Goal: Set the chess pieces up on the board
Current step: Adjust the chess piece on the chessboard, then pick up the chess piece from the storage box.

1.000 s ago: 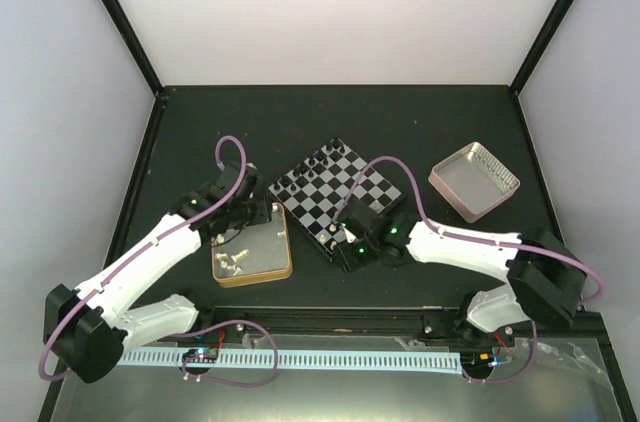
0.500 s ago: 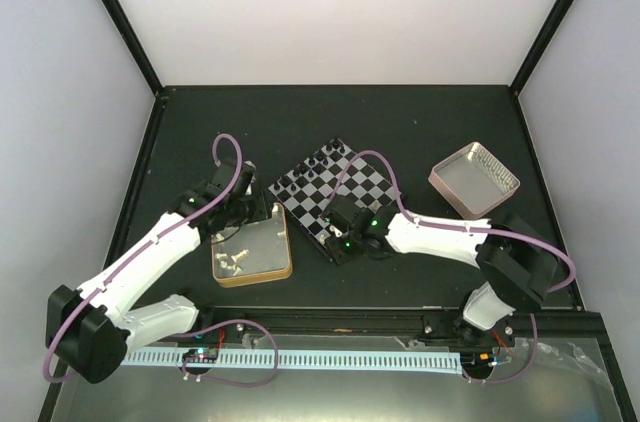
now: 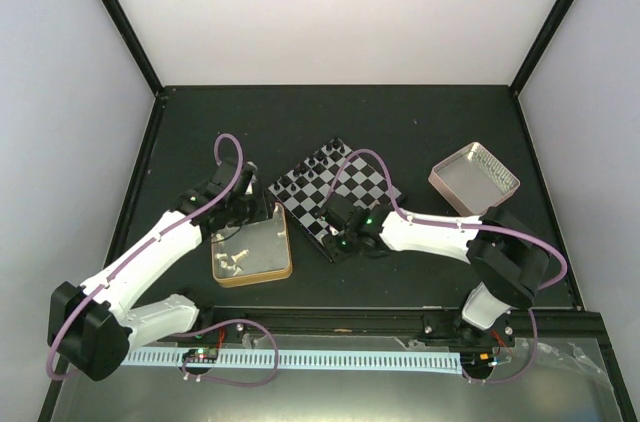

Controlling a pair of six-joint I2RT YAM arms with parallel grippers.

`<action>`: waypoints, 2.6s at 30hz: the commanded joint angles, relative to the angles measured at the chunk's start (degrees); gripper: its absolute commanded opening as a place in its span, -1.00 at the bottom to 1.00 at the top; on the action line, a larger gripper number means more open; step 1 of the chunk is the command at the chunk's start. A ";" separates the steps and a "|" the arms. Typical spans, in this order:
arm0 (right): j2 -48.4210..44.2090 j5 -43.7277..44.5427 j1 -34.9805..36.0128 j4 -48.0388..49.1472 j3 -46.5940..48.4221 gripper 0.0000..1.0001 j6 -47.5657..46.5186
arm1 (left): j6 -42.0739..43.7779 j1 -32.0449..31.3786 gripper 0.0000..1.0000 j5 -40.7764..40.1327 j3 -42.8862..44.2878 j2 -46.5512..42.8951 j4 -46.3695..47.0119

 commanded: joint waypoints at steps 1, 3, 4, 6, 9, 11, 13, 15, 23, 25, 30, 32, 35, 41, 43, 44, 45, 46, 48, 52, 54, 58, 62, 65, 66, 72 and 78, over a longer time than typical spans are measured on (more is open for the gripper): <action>0.23 0.78 0.38 1.57 1.19 -0.42 -0.71 | 0.74 0.55 -0.14 1.39 -0.42 0.53 1.43; 0.47 0.53 0.36 1.63 1.24 -0.44 -0.63 | 0.86 0.52 -0.14 2.00 -0.57 0.87 1.76; 0.64 0.44 0.40 1.67 1.24 -0.45 -0.57 | 1.01 0.53 -0.14 2.37 -0.66 1.14 1.84; 0.96 0.26 0.39 1.88 1.25 -0.45 -0.44 | 1.26 0.55 -0.14 3.10 -0.88 1.76 2.05; 1.24 0.24 0.40 2.07 1.31 -0.46 -0.34 | 1.40 0.54 -0.14 4.49 -1.52 2.45 2.70; 1.10 0.67 0.41 1.50 1.54 -0.44 -0.07 | 1.31 0.52 -0.13 5.16 -2.06 2.82 3.19; 0.40 1.38 0.40 0.93 1.59 -0.36 0.46 | 1.29 0.52 -0.12 6.10 -2.69 3.19 3.70; -1.11 2.04 0.41 0.23 1.44 -0.26 0.86 | 1.19 0.57 -0.11 7.47 -3.77 3.64 4.85; -8.35 6.27 0.38 -1.98 1.93 -0.08 2.39 | -3.65 0.52 -0.18 13.42 -11.55 7.45 14.73; -9.45 7.32 0.41 -2.07 1.96 -0.09 2.90 | -6.45 0.57 -0.29 13.36 -13.43 7.99 17.48; -11.32 8.19 0.36 -1.83 1.34 -0.11 4.25 | -14.19 0.52 -0.48 11.36 -18.55 7.53 25.06; -11.65 8.24 0.41 -1.78 1.18 -0.12 4.55 | -16.58 0.54 -0.49 10.72 -19.67 7.71 26.80; -12.04 8.41 0.36 -1.78 0.87 -0.12 4.88 | -20.71 0.53 -0.48 10.57 -21.66 7.79 30.25; -12.48 8.85 0.41 -1.23 0.56 -0.13 5.34 | -28.06 0.40 -0.36 9.38 -24.19 8.37 33.94; -12.65 9.09 0.36 -1.02 0.47 -0.14 5.58 | -29.47 0.27 -0.35 8.34 -24.39 8.32 33.51; -12.80 9.19 0.39 -0.86 0.34 -0.14 5.63 | -30.01 0.26 -0.35 7.81 -24.54 8.29 33.38; -12.97 9.27 0.41 -0.71 0.17 -0.14 5.70 | -30.45 0.26 -0.35 7.26 -24.70 8.10 33.14; -13.15 9.33 0.41 -0.59 -0.06 -0.14 5.72 | -30.87 0.20 -0.36 6.20 -24.76 7.73 32.81; -13.52 9.54 0.36 -0.40 -0.53 -0.14 5.74 | -31.77 0.17 -0.37 4.78 -25.14 7.20 32.59; -13.82 9.86 0.28 -0.51 -0.78 -0.15 5.39 | -32.89 0.09 -0.38 4.31 -25.23 7.08 33.25; -13.90 9.99 0.32 -0.61 -0.78 -0.16 5.13 | -33.36 0.08 -0.42 4.67 -25.30 7.53 33.52; -14.21 10.47 0.25 -0.78 -0.85 -0.16 4.98 | -34.59 0.08 -0.51 5.79 -26.00 8.49 35.46; -14.63 10.68 0.30 -0.75 -1.12 -0.16 5.07 | -35.85 0.08 -0.57 8.08 -26.69 10.10 38.92; -14.86 10.79 0.26 -0.87 -1.13 -0.16 5.02 | -36.46 0.08 -0.58 9.04 -26.70 11.80 40.75; -14.94 10.87 0.31 -0.95 -1.13 -0.17 5.02 | -36.68 0.08 -0.59 9.31 -26.75 13.00 41.31; -15.55 11.38 0.32 -1.40 -1.22 -0.17 5.04 | -37.06 0.10 -0.85 7.87 -26.88 14.73 42.56; -16.07 11.45 0.27 -1.43 -1.22 -0.17 4.93 | -34.27 0.08 -0.97 2.47 -26.36 11.77 38.25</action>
